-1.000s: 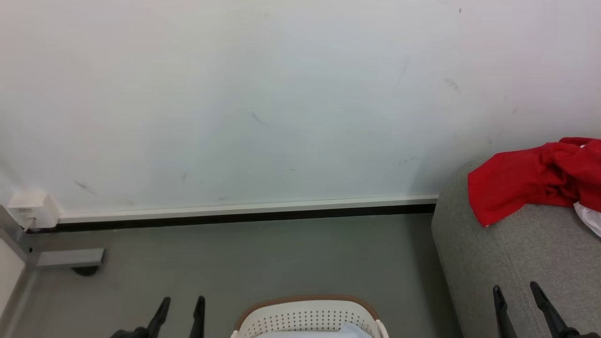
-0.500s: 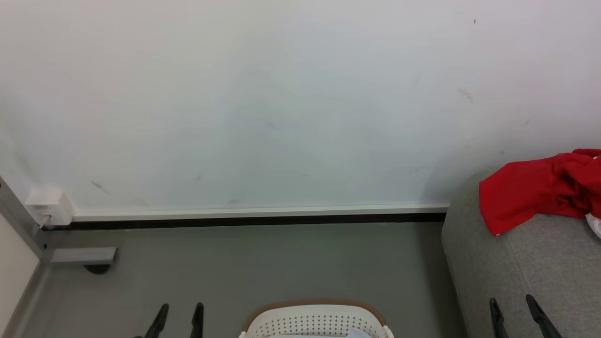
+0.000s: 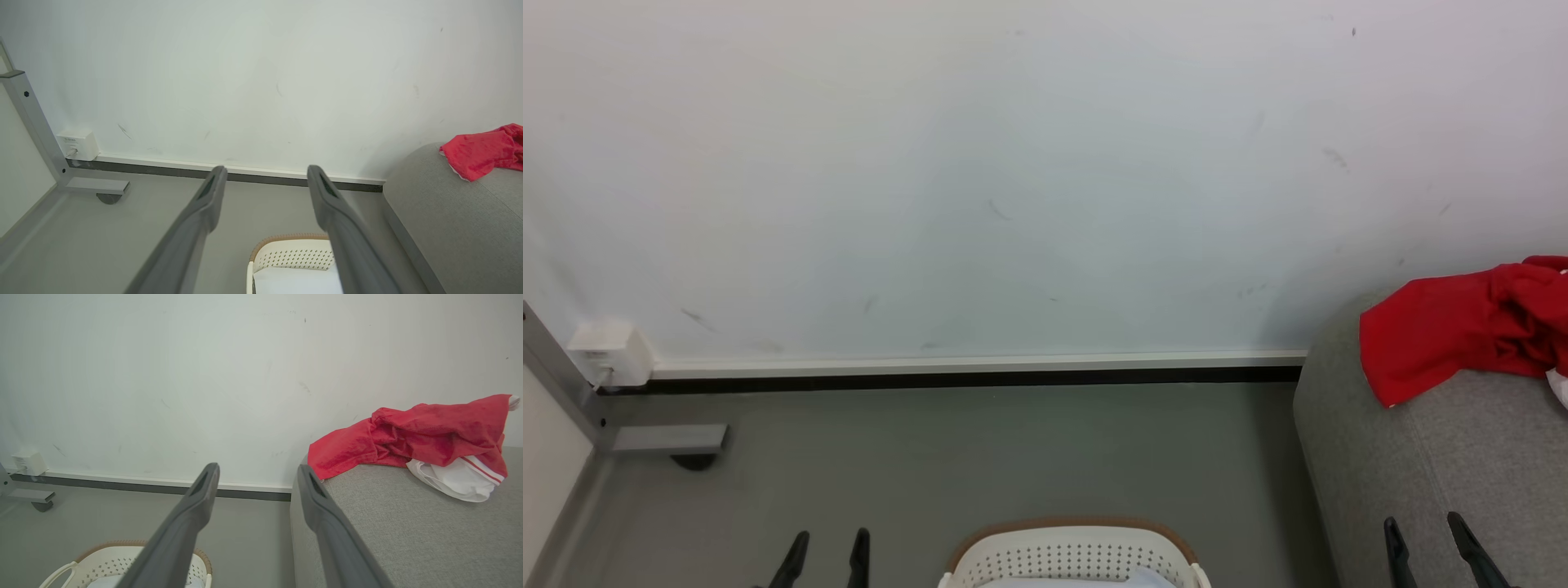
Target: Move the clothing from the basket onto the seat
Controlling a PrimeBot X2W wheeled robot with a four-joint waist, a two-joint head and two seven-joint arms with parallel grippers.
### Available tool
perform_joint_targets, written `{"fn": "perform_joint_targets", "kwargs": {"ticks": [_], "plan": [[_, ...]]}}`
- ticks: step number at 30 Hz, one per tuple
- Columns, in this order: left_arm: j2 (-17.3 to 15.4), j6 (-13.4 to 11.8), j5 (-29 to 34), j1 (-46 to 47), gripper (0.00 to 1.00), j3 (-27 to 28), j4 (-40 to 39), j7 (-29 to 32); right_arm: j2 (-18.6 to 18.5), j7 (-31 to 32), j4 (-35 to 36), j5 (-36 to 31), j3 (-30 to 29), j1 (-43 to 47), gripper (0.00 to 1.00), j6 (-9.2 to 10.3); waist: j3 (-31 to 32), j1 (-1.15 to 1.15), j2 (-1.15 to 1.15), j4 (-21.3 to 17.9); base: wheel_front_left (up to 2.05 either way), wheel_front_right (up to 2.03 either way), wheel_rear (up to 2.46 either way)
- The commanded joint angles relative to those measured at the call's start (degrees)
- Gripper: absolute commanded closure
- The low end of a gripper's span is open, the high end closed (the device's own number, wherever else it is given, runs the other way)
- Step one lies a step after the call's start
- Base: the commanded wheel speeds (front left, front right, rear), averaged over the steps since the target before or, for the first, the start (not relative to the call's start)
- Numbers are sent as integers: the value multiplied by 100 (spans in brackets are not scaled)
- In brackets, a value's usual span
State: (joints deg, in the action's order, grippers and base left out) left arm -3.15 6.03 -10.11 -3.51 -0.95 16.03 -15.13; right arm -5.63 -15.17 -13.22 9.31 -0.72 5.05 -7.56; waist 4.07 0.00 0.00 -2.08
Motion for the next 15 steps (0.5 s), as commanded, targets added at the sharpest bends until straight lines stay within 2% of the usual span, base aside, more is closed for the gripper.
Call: {"fn": "perform_joint_targets", "kwargs": {"ticks": [1,10,11,15], "plan": [[-8,28,89,20,0,24,18,-3,-41,3,-6,26,-24,61,0,15,2,0,0,7,0,0,0],[11,82,127,25,0,32,13,-3,-66,3,17,20,-45,-3,0,15,15,0,0,47,0,0,0],[25,60,53,3,100,25,23,0,-20,0,9,13,-25,-10,100,0,15,0,0,47,0,0,0],[65,55,48,-74,100,5,214,12,53,7,-178,17,3,39,100,0,12,0,0,51,0,0,0]]}}
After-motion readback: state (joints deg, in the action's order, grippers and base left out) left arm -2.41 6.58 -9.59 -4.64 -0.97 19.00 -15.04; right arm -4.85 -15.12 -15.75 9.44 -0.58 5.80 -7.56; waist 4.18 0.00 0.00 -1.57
